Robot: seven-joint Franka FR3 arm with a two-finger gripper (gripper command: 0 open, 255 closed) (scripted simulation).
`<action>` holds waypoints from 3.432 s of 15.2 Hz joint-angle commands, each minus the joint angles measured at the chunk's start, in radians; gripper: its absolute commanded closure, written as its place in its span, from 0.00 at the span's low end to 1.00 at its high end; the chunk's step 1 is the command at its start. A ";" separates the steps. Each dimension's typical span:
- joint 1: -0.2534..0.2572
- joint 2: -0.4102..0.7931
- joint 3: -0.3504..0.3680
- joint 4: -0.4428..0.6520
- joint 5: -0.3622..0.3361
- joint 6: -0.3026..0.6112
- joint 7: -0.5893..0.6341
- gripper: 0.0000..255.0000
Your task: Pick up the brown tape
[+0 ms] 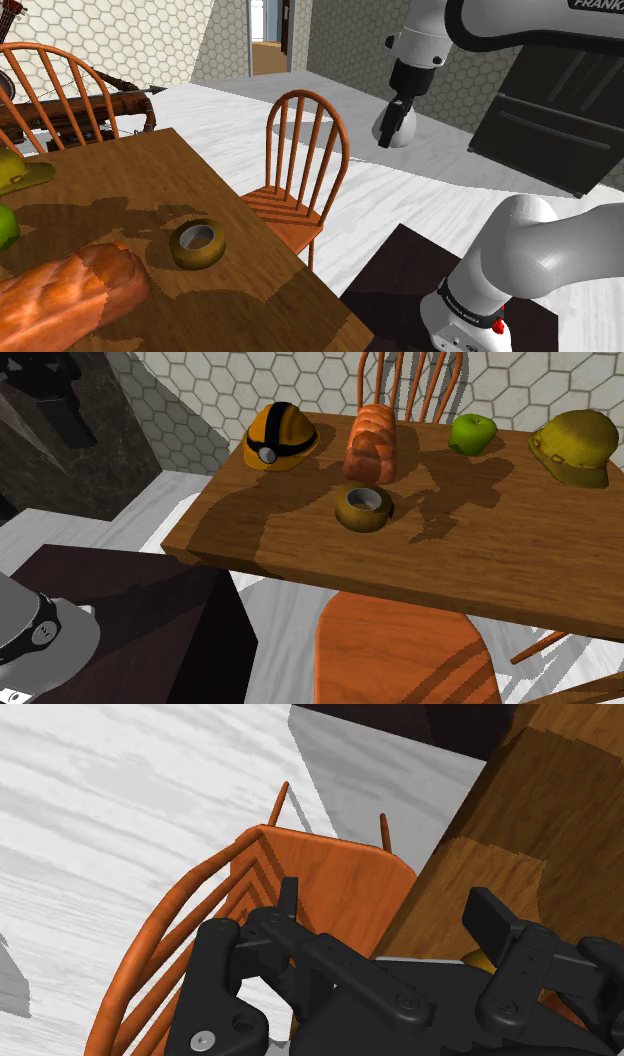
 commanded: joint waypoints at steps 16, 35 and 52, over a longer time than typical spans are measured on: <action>0.042 0.437 0.184 0.035 0.071 0.404 0.179 0.00; 0.135 1.167 0.293 0.494 -0.161 0.645 0.477 0.00; 0.207 1.401 0.258 0.653 -0.240 0.711 0.536 1.00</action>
